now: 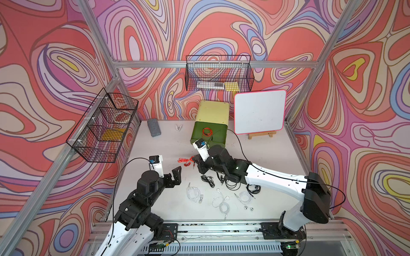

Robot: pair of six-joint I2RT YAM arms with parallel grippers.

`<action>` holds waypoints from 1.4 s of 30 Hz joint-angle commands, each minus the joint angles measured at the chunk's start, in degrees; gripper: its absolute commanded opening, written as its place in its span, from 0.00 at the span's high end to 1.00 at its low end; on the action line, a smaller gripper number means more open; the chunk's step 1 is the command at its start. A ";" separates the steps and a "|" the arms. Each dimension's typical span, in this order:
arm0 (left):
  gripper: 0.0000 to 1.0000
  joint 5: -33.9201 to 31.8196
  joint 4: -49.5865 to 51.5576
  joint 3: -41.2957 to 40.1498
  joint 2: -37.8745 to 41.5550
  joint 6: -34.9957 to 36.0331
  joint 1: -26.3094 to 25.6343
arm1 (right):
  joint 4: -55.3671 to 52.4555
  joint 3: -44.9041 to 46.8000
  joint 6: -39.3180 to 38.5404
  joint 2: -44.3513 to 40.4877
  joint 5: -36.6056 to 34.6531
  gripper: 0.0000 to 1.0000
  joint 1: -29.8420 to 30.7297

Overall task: Place the wired earphones into the drawer by color
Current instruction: Place the wired earphones in the drawer.

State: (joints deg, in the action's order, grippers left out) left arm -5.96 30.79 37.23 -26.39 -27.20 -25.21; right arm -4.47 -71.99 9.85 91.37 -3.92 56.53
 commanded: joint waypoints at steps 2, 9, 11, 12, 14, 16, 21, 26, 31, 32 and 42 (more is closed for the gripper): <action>0.01 4.52 -4.41 1.09 -0.82 2.32 -0.23 | 0.33 0.95 -1.89 -3.90 -3.71 1.00 -2.87; 0.01 5.70 -6.34 0.85 -4.59 2.01 -0.25 | 0.63 1.03 -2.63 -7.25 -5.13 1.00 -9.54; 0.01 5.95 -7.31 0.70 -5.82 1.69 -0.25 | 0.35 0.57 -2.81 -6.89 -4.96 1.00 -11.70; 0.01 6.18 -7.73 0.65 -6.22 1.55 -0.26 | 0.13 0.30 -2.82 -6.66 -5.00 1.00 -12.68; 0.01 6.59 -8.58 0.52 -7.23 1.23 -0.27 | -0.10 0.00 -2.75 -5.84 -5.00 1.00 -14.54; 0.01 6.53 -9.33 0.31 -8.07 0.89 -0.24 | -0.14 -0.21 -2.47 -5.02 -4.91 1.00 -16.24; 0.01 5.09 -10.22 0.30 -10.30 -0.20 -0.23 | 0.62 -0.74 -1.76 -2.73 -3.98 1.00 -19.53; 0.01 5.17 -11.44 0.30 -12.77 -0.56 -0.26 | 1.36 -2.41 -1.76 0.39 -3.30 1.00 -21.41; 0.01 4.99 -11.89 0.12 -14.07 -0.77 -0.27 | 1.83 -4.67 -1.67 3.75 -2.54 1.00 -22.45; 0.01 4.96 -12.05 0.06 -14.21 -0.92 -0.20 | 1.87 -5.34 -1.68 4.65 -2.31 1.00 -22.64; 0.01 4.94 -11.89 -0.49 -14.30 -1.19 -0.22 | 2.11 -10.49 -1.41 11.59 -0.56 1.00 -23.65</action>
State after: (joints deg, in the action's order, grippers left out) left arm -0.43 20.12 37.21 -40.95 -28.10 -25.21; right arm -3.22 -80.55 8.03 101.16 -5.45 33.28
